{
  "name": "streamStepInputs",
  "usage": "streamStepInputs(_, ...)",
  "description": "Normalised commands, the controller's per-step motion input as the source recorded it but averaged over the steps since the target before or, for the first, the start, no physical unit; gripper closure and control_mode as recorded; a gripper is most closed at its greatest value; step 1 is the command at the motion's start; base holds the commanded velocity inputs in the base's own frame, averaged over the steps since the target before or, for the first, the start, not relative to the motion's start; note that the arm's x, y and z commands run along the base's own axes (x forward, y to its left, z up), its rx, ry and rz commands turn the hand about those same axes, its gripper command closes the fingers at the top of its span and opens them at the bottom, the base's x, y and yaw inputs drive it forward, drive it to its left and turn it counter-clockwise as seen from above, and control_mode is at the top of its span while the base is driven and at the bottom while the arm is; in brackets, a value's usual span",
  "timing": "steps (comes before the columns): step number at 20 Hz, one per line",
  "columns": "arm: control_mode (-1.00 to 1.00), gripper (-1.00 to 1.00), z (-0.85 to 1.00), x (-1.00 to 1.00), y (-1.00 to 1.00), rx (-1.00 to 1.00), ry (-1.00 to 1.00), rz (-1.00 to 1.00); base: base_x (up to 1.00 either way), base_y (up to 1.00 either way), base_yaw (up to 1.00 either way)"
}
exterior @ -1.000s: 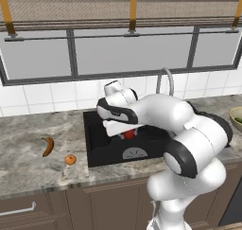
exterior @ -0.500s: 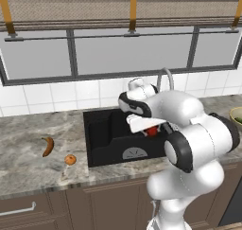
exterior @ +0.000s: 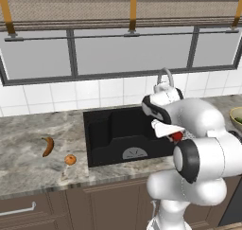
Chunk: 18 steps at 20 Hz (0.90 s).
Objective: There is a mixed pile of frozen fruits and vegetables on the counter. Locate all the frozen vegetables and place the items in a bowl on the counter. Take all the frozen fruits and defrost them in a running sink.
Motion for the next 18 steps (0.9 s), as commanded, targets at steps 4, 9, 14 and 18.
streamStepInputs(4,-1.0,1.0,0.06,0.0,-0.83,0.0,0.1,-0.01,0.0,0.0,0.0)
streamStepInputs(9,-1.0,1.0,0.13,0.07,-0.97,0.0,0.08,0.0,0.0,0.0,0.0)
streamStepInputs(14,-1.0,1.0,0.23,0.02,-0.93,0.0,0.02,-0.02,0.0,0.0,0.0)
streamStepInputs(18,-1.0,1.0,0.41,0.1,-0.85,0.0,0.03,-0.01,0.0,0.0,0.0)
